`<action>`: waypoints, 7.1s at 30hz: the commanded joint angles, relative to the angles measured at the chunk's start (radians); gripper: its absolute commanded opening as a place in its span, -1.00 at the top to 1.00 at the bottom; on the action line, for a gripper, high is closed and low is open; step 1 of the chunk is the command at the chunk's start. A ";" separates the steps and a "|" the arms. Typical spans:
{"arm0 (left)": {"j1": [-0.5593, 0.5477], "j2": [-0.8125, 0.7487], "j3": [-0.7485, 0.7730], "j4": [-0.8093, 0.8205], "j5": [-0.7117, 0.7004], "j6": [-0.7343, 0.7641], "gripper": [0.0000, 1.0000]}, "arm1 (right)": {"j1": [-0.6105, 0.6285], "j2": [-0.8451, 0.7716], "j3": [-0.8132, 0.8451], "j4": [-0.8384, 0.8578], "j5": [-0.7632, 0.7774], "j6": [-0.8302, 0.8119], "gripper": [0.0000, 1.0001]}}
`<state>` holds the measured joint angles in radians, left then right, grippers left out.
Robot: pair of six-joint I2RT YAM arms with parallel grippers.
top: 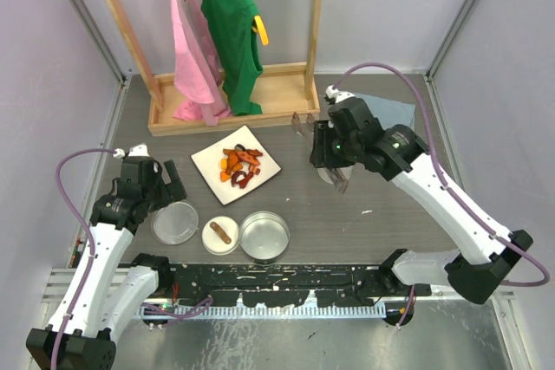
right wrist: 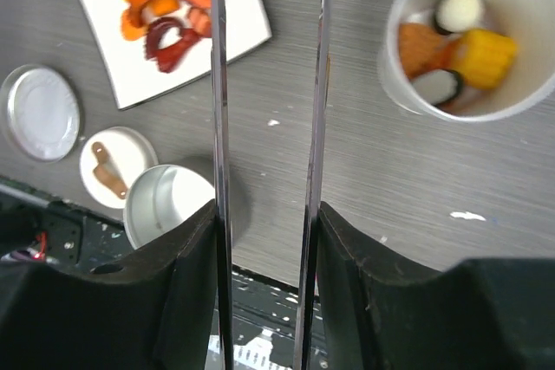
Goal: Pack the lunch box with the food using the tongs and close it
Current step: Pick up the fake food from the plate, then place the fake food in the packing box, then pick up the fake food from the plate.
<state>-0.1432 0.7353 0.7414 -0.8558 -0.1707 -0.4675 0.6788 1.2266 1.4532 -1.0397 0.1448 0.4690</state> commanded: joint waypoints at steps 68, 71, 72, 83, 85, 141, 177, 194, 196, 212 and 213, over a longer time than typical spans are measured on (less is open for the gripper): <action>0.004 -0.017 0.013 0.041 -0.013 -0.008 -1.00 | 0.285 0.364 0.065 0.264 0.058 0.072 0.29; 0.004 -0.017 0.013 0.041 -0.010 -0.008 -1.00 | 0.260 0.312 0.043 0.263 0.065 0.075 0.28; 0.004 -0.017 0.012 0.041 -0.010 -0.008 -1.00 | 0.250 0.294 0.037 0.258 0.065 0.073 0.28; 0.004 -0.019 0.013 0.040 -0.012 -0.008 -1.00 | 0.177 0.167 0.041 0.097 0.152 0.023 0.28; 0.004 -0.019 0.013 0.040 -0.010 -0.008 -1.00 | 0.171 0.151 0.049 0.060 0.173 0.008 0.28; 0.004 -0.009 0.013 0.043 0.004 -0.008 -1.00 | 0.047 0.008 -0.018 -0.317 0.410 -0.039 -0.02; 0.004 -0.031 0.005 0.059 0.027 -0.003 -0.99 | 0.094 -0.039 -0.050 0.166 -0.057 0.100 -0.01; 0.004 -0.013 0.010 0.055 0.027 -0.002 -0.99 | 0.246 0.171 -0.022 0.158 0.024 0.078 -0.02; 0.004 -0.016 0.009 0.052 0.021 -0.002 -0.99 | 0.246 0.193 -0.021 0.160 0.025 0.067 -0.02; 0.004 -0.004 0.009 0.055 0.016 -0.002 -0.99 | 0.245 0.478 0.167 0.141 0.021 -0.078 -0.01; 0.004 -0.004 0.009 0.055 0.016 -0.002 -0.99 | 0.245 0.496 0.179 0.136 0.020 -0.089 -0.01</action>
<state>-0.1432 0.7338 0.7414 -0.8474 -0.1493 -0.4671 0.9211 1.6924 1.5455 -0.9131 0.1486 0.4397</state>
